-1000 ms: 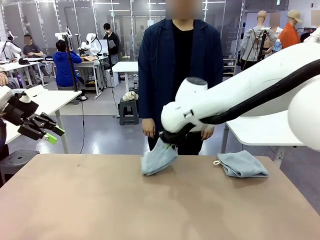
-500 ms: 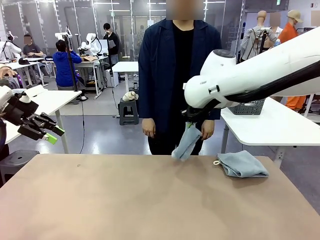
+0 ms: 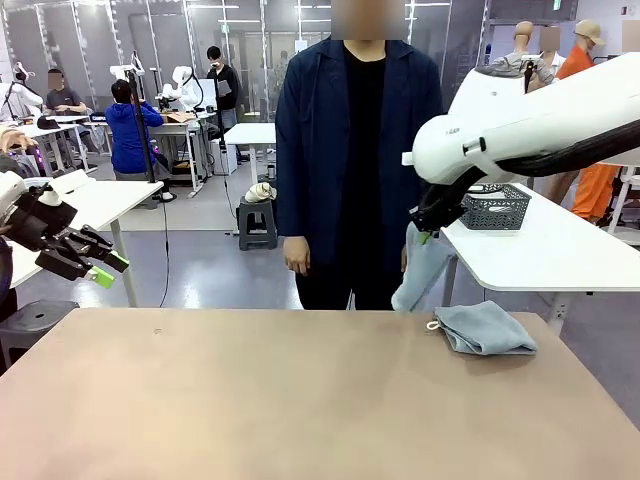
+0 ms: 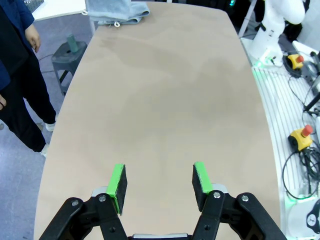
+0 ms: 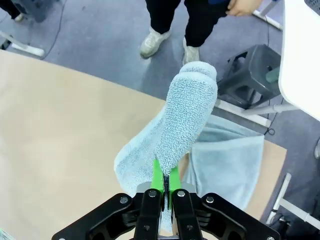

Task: Fold the towels and place them in the basket.
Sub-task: Stack the folded Towel with hook on the right side of the table.

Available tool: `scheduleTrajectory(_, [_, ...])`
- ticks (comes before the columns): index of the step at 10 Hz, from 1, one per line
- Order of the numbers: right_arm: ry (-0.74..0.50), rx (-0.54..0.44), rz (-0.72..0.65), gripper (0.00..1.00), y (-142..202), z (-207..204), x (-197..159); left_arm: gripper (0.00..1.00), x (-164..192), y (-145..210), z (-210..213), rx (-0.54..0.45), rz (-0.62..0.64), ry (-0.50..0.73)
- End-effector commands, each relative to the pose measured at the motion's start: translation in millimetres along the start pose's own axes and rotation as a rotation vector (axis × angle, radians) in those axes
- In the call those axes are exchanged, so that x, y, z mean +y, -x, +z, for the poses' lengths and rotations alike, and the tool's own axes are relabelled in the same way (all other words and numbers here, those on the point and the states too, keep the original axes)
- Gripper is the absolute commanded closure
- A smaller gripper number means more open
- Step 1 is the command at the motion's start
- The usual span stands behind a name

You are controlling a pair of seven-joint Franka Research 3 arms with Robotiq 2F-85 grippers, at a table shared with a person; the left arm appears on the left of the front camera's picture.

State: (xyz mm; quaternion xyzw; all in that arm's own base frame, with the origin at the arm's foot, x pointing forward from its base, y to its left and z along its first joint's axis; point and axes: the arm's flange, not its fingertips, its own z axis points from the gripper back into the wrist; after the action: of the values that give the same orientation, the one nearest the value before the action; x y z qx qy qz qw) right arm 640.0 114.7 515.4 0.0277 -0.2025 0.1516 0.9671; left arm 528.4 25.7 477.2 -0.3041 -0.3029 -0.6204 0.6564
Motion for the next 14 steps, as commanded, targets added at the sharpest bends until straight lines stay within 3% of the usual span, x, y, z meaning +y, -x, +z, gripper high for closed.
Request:
scheduleTrajectory(1, [-0.023,0.027,0.017,0.95,18,5,-19,0.32,-1,-2,1,0.015,0.007,-0.003])
scheduleTrajectory(7, [-0.032,0.058,0.019,0.95,54,-13,-55,0.32,-1,-2,1,0.015,0.007,-0.003])
scheduleTrajectory(14, [-0.012,0.087,0.0,0.95,50,-16,-54,0.32,-1,-2,1,0.015,0.007,-0.003])
